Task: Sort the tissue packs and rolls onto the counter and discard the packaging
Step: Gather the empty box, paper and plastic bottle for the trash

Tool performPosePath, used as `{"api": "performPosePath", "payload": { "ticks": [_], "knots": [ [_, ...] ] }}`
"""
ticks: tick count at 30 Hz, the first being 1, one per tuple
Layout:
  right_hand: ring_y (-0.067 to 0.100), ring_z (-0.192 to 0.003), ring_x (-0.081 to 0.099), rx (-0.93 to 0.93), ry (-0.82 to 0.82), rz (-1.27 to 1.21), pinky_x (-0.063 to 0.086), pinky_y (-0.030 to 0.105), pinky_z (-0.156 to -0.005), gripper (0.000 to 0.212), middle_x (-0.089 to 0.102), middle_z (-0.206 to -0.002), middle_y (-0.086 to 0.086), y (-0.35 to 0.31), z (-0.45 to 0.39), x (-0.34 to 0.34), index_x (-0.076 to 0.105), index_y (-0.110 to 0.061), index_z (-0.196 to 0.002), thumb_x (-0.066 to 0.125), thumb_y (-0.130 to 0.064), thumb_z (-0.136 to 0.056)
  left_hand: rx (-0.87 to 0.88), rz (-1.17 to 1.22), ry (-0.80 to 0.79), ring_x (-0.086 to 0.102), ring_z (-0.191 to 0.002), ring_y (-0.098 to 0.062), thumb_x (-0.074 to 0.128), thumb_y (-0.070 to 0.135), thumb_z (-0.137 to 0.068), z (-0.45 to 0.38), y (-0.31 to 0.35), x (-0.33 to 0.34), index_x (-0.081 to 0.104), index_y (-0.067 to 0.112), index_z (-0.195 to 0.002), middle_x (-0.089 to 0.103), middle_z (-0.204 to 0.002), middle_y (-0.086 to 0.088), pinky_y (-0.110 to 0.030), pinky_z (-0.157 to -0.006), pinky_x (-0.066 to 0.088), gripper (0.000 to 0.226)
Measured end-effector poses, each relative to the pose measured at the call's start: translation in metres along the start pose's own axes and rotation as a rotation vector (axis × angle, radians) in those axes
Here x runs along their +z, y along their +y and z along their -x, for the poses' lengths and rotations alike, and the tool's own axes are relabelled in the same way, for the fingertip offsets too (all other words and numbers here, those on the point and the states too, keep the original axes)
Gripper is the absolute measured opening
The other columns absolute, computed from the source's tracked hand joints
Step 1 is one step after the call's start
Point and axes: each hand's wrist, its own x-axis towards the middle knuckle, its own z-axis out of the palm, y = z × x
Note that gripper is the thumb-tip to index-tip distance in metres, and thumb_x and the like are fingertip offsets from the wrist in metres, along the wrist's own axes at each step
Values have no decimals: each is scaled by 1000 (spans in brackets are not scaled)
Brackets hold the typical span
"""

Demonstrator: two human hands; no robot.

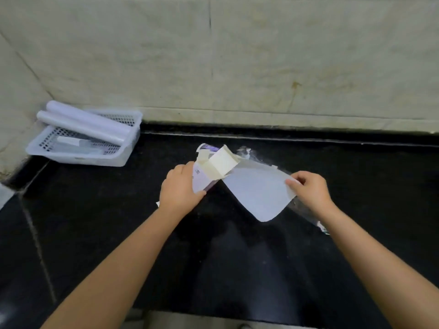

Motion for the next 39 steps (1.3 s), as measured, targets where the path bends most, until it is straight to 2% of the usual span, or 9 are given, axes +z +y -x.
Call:
{"api": "performPosePath", "payload": {
  "ticks": [5,9,13,15,18,23,26,32,39],
  "knots": [
    [13,-56,45,185,77,-51,34,27,-53,34,49,-55,-2,69,13,-40,51,-15,-50,61,-4,-81,98,-51,-104,54,-109,-25,69,39,-77,-4,50,29,48,17,-124,57,-120,-5,-37,-88,49,55],
    [27,-87,52,315,10,215,40,32,-75,40,50,-77,6,99,22,-31,40,-15,-46,63,-10,-78,221,-180,-170,54,-111,-24,67,44,-80,-7,76,41,45,17,-127,57,-122,-5,-36,-88,48,58],
    [34,-102,56,351,-22,450,43,35,-85,10,67,-100,14,102,33,-17,60,-10,-77,52,-9,-82,331,-340,-227,52,-112,-24,67,32,-80,-8,90,50,39,15,-132,52,-127,-6,-34,-88,45,61],
    [32,-102,58,306,-22,583,42,34,-86,17,67,-105,14,100,38,-12,61,-6,-96,46,-8,-86,390,-406,-239,52,-110,-24,66,28,-81,-7,96,53,40,14,-130,53,-124,-5,-33,-85,44,57],
    [31,-105,57,260,38,646,42,35,-85,21,65,-110,13,98,46,-6,57,-5,-103,44,-6,-87,511,-488,-230,52,-107,-24,63,22,-82,-5,106,56,42,13,-124,53,-120,-5,-32,-81,42,47],
    [34,-120,44,388,32,579,40,40,-96,36,46,-130,17,97,55,6,43,-3,-121,47,-11,-87,641,-548,-261,50,-110,-25,62,20,-84,4,105,57,41,13,-126,52,-123,-5,-32,-84,42,48],
    [32,-114,53,468,52,522,41,37,-93,30,57,-124,17,94,62,5,50,-3,-116,44,-6,-87,638,-572,-280,51,-110,-23,65,21,-83,9,93,47,42,14,-125,52,-123,-4,-31,-84,42,48],
    [26,-105,57,346,114,675,36,34,-89,27,67,-107,6,81,84,3,64,-13,-98,44,-3,-84,720,-585,-258,52,-109,-23,62,26,-84,14,84,30,44,16,-122,54,-123,-2,-29,-77,38,44],
    [26,-104,54,409,365,658,31,33,-87,22,64,-102,8,78,176,-45,66,-10,-91,45,-7,-82,1060,-470,-200,51,-110,-26,58,23,-83,54,165,44,45,15,-124,55,-122,-3,-34,-82,43,45]
  ]
}}
